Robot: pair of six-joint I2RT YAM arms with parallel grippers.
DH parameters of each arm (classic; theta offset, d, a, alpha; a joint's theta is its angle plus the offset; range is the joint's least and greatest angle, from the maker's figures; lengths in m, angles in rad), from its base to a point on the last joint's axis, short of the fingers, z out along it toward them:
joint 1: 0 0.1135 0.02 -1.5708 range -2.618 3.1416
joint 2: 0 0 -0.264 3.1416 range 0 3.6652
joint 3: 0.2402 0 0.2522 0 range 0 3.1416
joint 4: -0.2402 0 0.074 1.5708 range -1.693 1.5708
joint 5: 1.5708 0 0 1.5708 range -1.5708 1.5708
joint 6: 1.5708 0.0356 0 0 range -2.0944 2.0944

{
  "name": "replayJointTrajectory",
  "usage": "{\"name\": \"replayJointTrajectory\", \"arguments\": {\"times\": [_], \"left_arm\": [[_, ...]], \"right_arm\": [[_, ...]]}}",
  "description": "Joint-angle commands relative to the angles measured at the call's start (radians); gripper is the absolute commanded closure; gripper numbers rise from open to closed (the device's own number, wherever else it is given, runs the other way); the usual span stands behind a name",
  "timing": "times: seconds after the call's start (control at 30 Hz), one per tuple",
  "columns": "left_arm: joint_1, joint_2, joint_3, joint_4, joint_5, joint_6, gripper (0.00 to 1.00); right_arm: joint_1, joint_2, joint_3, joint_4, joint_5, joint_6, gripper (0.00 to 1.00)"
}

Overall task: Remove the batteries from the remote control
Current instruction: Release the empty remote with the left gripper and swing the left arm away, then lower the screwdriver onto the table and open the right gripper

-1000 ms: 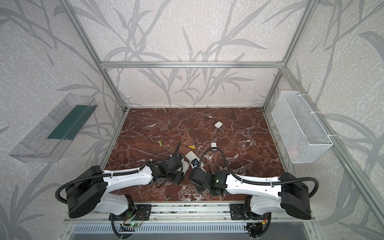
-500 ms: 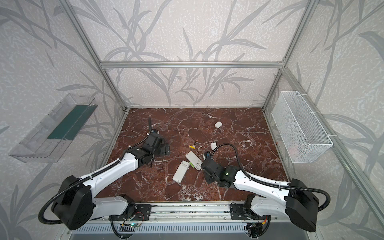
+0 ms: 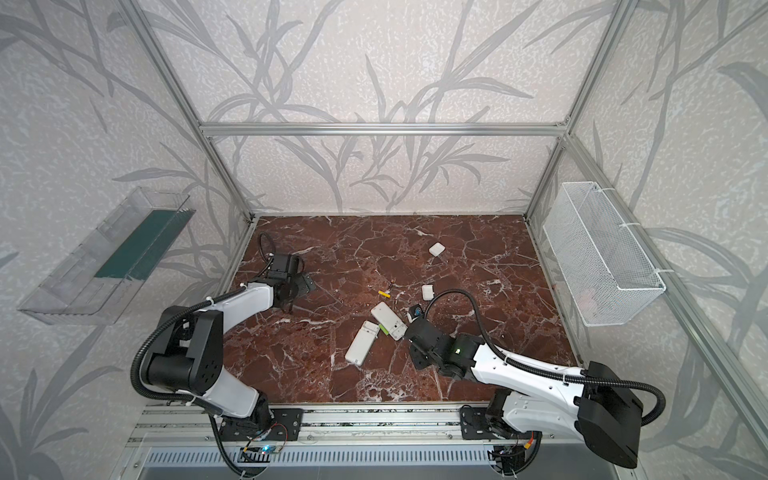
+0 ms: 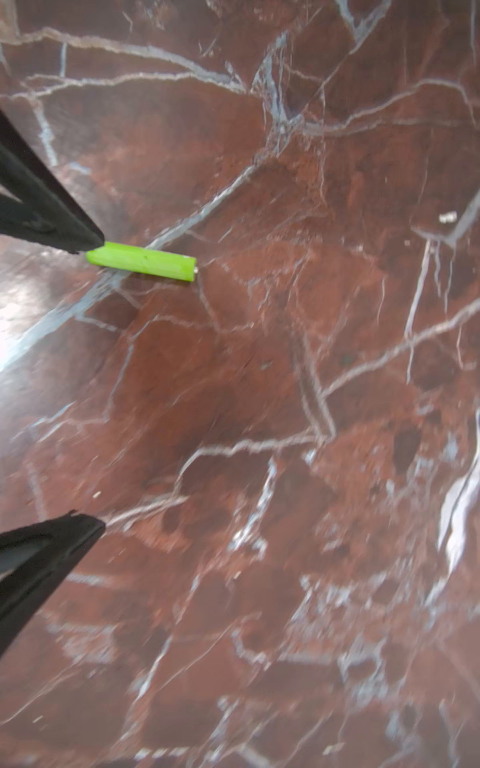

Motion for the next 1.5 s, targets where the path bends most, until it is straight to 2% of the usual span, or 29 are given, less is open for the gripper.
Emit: {"name": "replayJointTrajectory", "arguments": {"times": [0.0,0.07,0.33,0.5,0.7,0.87,1.13,1.47], "left_arm": [[0.036,0.005,-0.035,0.082,-0.034,-0.055,0.01],[0.057,0.007,-0.053,0.105,-0.049,-0.075,0.01],[0.071,0.01,-0.027,0.093,-0.169,-0.014,0.01],[0.107,0.027,-0.029,0.061,-0.204,-0.099,0.01],[0.194,0.014,-0.035,0.005,-0.261,-0.287,0.01],[0.227,0.096,0.04,-0.069,-0.194,-0.323,0.01],[0.248,0.159,0.059,-0.042,-0.073,-0.324,0.01],[0.251,0.196,0.064,0.01,0.017,-0.337,0.01]], "right_arm": [[-0.003,-0.026,-0.01,-0.012,0.002,0.02,1.0],[-0.003,-0.031,-0.017,-0.018,-0.002,0.023,1.0],[-0.003,-0.023,-0.027,-0.022,-0.01,0.034,1.0],[-0.003,-0.015,-0.036,-0.017,-0.019,0.04,1.0],[-0.004,-0.026,-0.052,-0.038,-0.024,0.053,1.0],[-0.004,-0.043,-0.051,-0.07,-0.018,0.062,1.0],[-0.005,-0.073,-0.014,-0.137,0.033,0.057,1.0],[-0.04,-0.105,0.027,-0.23,0.068,0.086,1.0]]}}
